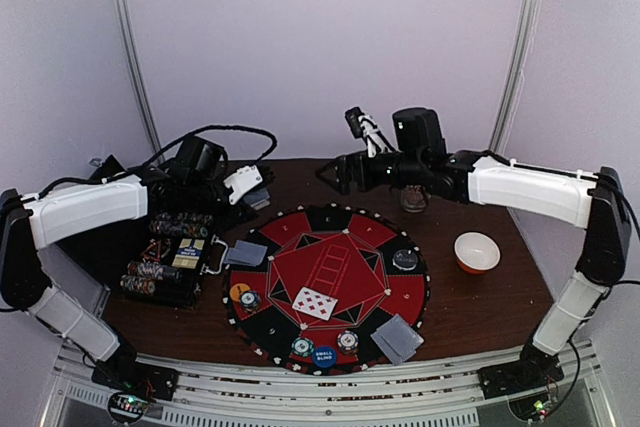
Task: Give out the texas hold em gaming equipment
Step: Pick up the poker card from the face-down deck piles, then flop the poker card in the community card area, then pick up the poker card from the face-down deck piles.
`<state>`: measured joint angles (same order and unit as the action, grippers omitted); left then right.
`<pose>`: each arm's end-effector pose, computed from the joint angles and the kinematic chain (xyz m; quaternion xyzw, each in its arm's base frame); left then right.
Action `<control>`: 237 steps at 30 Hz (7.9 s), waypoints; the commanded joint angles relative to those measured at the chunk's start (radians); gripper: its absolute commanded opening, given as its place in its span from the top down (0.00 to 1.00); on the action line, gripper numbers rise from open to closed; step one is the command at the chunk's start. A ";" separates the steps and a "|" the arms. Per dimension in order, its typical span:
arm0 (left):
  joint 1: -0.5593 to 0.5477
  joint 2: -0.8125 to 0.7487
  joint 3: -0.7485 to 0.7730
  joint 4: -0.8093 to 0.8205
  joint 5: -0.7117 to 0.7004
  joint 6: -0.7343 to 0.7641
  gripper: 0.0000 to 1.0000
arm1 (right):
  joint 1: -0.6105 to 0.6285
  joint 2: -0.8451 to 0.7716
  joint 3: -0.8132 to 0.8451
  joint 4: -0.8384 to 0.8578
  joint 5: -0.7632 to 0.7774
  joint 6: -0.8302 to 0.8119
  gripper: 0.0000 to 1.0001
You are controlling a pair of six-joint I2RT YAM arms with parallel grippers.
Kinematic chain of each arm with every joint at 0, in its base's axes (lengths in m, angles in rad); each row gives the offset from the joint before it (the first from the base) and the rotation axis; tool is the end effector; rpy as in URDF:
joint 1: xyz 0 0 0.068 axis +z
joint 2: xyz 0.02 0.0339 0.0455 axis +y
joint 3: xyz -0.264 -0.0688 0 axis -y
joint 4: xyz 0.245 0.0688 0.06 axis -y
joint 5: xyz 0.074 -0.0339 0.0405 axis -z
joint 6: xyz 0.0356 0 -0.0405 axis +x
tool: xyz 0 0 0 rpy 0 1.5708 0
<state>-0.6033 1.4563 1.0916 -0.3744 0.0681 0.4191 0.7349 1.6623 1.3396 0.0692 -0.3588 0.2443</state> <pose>0.2630 -0.1842 0.2707 0.4593 0.7906 -0.0681 0.3992 0.2879 0.2771 0.3287 -0.2949 0.7283 0.4077 0.4651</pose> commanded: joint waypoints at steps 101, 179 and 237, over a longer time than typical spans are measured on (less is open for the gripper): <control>-0.056 0.022 0.015 -0.060 0.181 0.044 0.67 | 0.085 0.302 0.252 -0.121 -0.297 0.187 0.79; -0.036 0.058 0.045 -0.030 -0.068 -0.057 0.68 | 0.226 0.174 -0.437 0.140 0.085 -1.710 1.00; -0.037 0.025 0.028 -0.037 0.090 -0.010 0.67 | -0.064 0.221 0.087 0.203 -0.387 0.426 0.24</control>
<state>-0.6449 1.5093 1.1091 -0.4431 0.0723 0.3832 0.6586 1.8183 1.4136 0.3321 -0.6250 0.4282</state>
